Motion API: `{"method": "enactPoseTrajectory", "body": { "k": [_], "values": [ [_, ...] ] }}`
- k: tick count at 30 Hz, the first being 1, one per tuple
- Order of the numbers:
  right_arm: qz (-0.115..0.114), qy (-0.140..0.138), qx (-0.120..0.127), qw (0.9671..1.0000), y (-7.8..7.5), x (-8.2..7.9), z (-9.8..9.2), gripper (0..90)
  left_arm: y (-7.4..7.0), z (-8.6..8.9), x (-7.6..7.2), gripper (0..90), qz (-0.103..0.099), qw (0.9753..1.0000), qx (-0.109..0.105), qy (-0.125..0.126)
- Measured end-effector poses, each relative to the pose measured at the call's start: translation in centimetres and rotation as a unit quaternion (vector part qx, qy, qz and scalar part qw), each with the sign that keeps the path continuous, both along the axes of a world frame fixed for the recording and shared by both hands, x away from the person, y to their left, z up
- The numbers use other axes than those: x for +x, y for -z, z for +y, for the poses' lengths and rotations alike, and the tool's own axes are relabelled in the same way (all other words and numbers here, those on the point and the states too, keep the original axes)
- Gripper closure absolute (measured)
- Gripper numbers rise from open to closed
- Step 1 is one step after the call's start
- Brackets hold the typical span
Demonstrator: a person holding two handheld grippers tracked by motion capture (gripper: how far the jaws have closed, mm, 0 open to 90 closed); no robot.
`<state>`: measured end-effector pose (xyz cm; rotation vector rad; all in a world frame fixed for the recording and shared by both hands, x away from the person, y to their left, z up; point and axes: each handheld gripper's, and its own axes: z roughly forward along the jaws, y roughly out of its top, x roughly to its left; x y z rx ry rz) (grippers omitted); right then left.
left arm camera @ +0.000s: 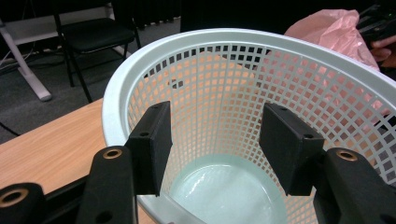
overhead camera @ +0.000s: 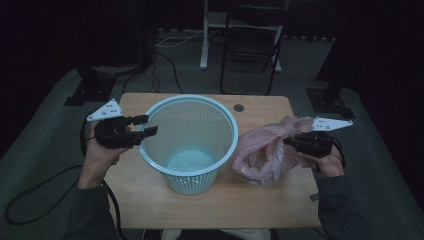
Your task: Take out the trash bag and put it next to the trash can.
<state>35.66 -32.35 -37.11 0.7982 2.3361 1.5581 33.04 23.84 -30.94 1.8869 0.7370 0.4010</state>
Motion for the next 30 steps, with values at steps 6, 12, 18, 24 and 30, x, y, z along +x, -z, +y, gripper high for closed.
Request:
{"method": "enactPoseTrajectory", "body": {
  "k": [6, 12, 18, 24, 30],
  "values": [
    [0.017, -0.002, -0.014, 0.9998, 1.3, 0.8, 0.9, 85.7, 0.0, 0.0, 0.0, 44.0, 0.0, 1.0, -0.001, -0.001],
    [0.036, -0.004, -0.029, 0.9989, 2.5, 1.3, 1.4, 84.3, 0.1, 0.0, 0.1, 43.8, 0.002, 1.0, 0.0, 0.0],
    [0.046, 0.003, -0.038, 0.9982, 3.2, 1.7, 1.6, 80.9, 0.1, 0.0, 0.1, 43.6, 0.001, 1.0, 0.0, 0.0],
    [0.045, 0.008, -0.061, 0.9971, 3.0, 1.5, 1.7, 71.0, 0.1, 0.1, 0.0, 43.5, 0.002, 1.0, -0.001, -0.001],
    [0.036, 0.019, -0.069, 0.9968, 2.3, 0.9, 1.1, 57.1, 0.0, 0.1, 0.0, 43.5, 0.001, 1.0, -0.003, -0.002]
  ]
}}
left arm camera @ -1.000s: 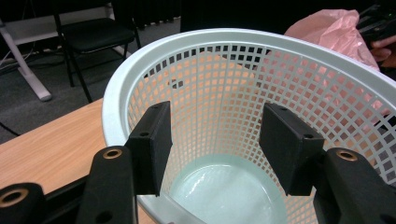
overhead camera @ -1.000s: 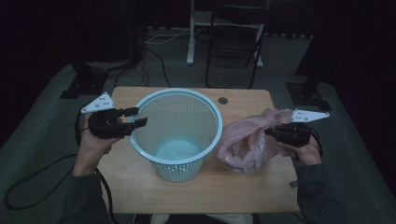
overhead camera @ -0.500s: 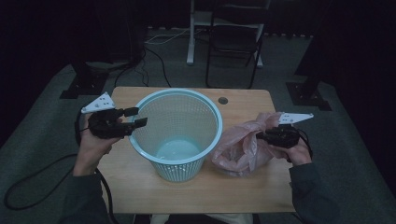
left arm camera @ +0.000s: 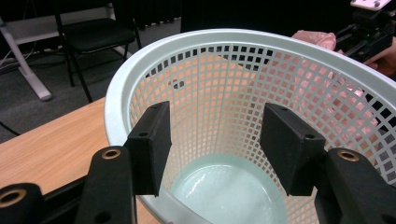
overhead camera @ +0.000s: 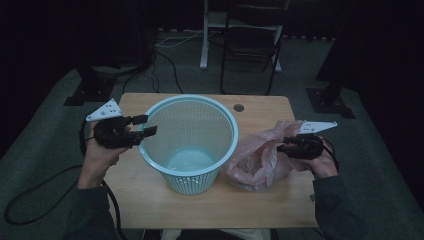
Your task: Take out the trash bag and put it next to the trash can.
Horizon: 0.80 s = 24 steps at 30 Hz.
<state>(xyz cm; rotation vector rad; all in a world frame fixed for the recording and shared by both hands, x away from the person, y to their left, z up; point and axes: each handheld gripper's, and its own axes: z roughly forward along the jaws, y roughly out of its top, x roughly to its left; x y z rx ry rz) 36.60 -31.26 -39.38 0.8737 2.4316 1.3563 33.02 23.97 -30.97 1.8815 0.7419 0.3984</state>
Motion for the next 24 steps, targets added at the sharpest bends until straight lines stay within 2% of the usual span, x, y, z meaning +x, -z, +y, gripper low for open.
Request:
{"method": "enactPoseTrajectory", "body": {
  "k": [2, 4, 11, 14, 24],
  "values": [
    [0.001, 0.005, -0.004, 1.0, -0.3, -0.2, -0.3, 52.5, 0.0, 0.0, 0.0, 43.5, 0.0, 1.0, 0.0, 0.0],
    [-0.002, 0.007, -0.009, 0.9999, -0.7, -0.6, -0.8, 43.7, 0.0, 0.0, 0.0, 43.5, 0.0, 1.0, 0.0, 0.0],
    [-0.008, 0.005, -0.031, 0.9995, -1.4, -1.6, -1.5, 32.5, 0.0, 0.0, 0.0, 43.4, 0.0, 1.0, 0.0, 0.0],
    [-0.009, -0.002, -0.04, 0.9991, -1.6, -2.3, -2.0, 29.5, 0.0, -0.1, 0.0, 43.4, 0.0, 1.0, 0.0, 0.0],
    [-0.021, -0.004, -0.041, 0.9989, -2.5, -3.5, -3.4, 27.9, 0.0, 0.0, 0.0, 43.4, 0.001, 1.0, 0.001, 0.0]
  ]
}}
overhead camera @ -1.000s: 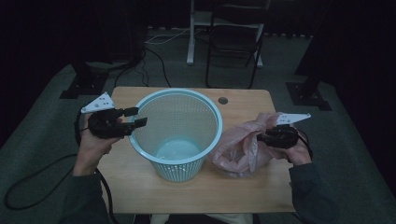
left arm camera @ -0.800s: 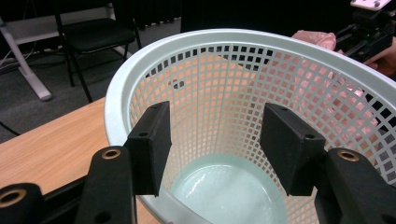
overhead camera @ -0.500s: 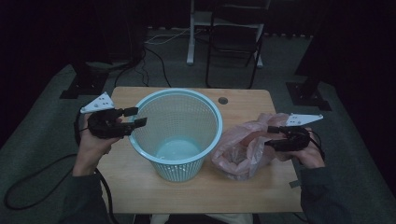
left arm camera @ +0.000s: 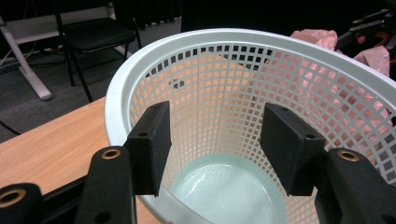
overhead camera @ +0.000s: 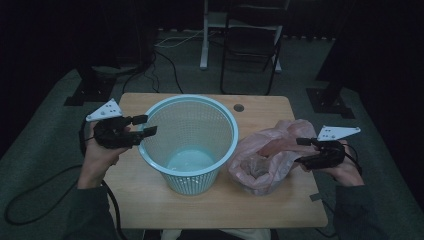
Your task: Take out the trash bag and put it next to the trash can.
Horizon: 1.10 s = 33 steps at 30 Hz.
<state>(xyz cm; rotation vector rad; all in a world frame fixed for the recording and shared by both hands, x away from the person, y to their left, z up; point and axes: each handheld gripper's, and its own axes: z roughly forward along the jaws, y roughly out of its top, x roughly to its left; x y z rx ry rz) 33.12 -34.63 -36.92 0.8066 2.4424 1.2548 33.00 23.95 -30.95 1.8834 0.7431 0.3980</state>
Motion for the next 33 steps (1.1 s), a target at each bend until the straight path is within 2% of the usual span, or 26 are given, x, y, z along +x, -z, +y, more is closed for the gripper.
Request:
{"method": "enactPoseTrajectory", "body": {
  "k": [2, 5, 12, 19, 33],
  "values": [
    [0.0, 0.0, -0.002, 1.0, -0.1, -0.2, -0.1, 27.7, 0.0, 0.0, 0.0, 43.3, 0.0, 1.0, 0.0, 0.0],
    [-0.01, -0.007, -0.024, 0.9996, -0.4, -1.2, -0.4, 26.0, 0.0, -0.1, 0.0, 43.3, 0.0, 1.0, 0.001, 0.0],
    [-0.018, -0.017, -0.034, 0.9991, -0.7, -2.2, -0.9, 24.6, 0.0, -0.1, 0.0, 43.3, 0.0, 1.0, 0.001, 0.0],
    [-0.025, -0.019, -0.012, 0.9994, -0.9, -2.6, -1.5, 24.4, 0.0, -0.1, 0.0, 43.3, 0.0, 1.0, 0.0, 0.0],
    [-0.03, -0.021, -0.004, 0.9993, -1.0, -2.8, -2.0, 24.0, -0.1, 0.2, -0.1, 43.3, -0.001, 1.0, -0.005, 0.001]
  ]
}}
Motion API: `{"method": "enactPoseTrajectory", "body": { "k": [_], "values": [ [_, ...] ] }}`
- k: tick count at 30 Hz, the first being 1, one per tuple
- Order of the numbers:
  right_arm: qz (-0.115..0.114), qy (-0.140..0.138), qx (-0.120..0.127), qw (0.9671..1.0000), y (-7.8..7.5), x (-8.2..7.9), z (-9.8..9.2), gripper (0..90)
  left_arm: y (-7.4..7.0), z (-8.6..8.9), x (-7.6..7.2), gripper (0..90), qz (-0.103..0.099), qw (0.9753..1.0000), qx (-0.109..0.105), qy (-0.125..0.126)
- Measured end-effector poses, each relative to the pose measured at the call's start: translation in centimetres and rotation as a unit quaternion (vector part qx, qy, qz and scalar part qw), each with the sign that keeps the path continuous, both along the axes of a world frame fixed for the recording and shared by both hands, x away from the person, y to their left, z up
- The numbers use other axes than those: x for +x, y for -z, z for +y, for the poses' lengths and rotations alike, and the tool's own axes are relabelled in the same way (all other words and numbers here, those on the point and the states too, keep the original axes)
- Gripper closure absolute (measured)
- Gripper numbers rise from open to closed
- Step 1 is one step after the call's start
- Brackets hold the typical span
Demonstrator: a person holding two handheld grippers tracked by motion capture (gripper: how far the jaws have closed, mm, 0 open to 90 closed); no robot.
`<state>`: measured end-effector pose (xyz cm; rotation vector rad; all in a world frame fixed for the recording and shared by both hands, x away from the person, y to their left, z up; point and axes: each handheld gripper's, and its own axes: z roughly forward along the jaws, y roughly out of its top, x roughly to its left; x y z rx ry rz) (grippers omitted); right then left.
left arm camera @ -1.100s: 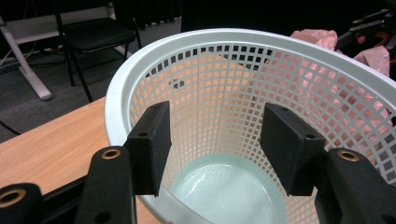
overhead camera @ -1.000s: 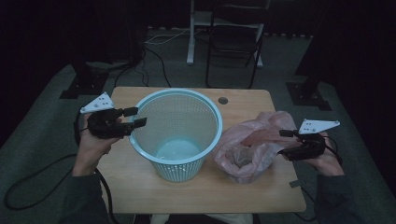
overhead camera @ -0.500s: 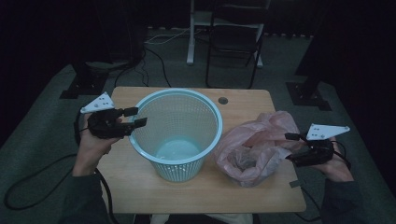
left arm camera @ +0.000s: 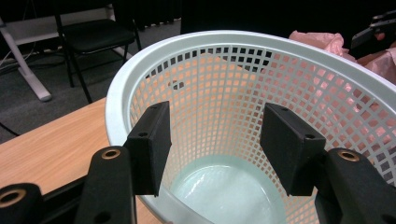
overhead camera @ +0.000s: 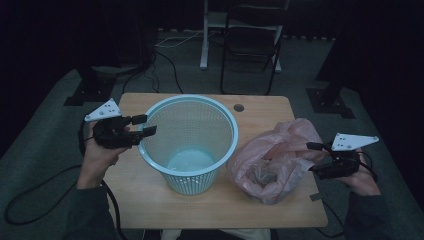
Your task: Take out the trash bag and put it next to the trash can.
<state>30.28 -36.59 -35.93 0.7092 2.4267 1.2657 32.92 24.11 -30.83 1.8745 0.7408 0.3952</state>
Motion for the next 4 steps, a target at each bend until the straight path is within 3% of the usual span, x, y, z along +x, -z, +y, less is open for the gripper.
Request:
{"method": "enactPoseTrajectory", "body": {
  "k": [4],
  "values": [
    [0.002, 0.0, 0.001, 1.0, 0.11, 0.07, -0.11, 23.6, -0.06, 0.08, 0.01, 43.3, -0.001, 1.0, -0.003, 0.0]
  ]
}}
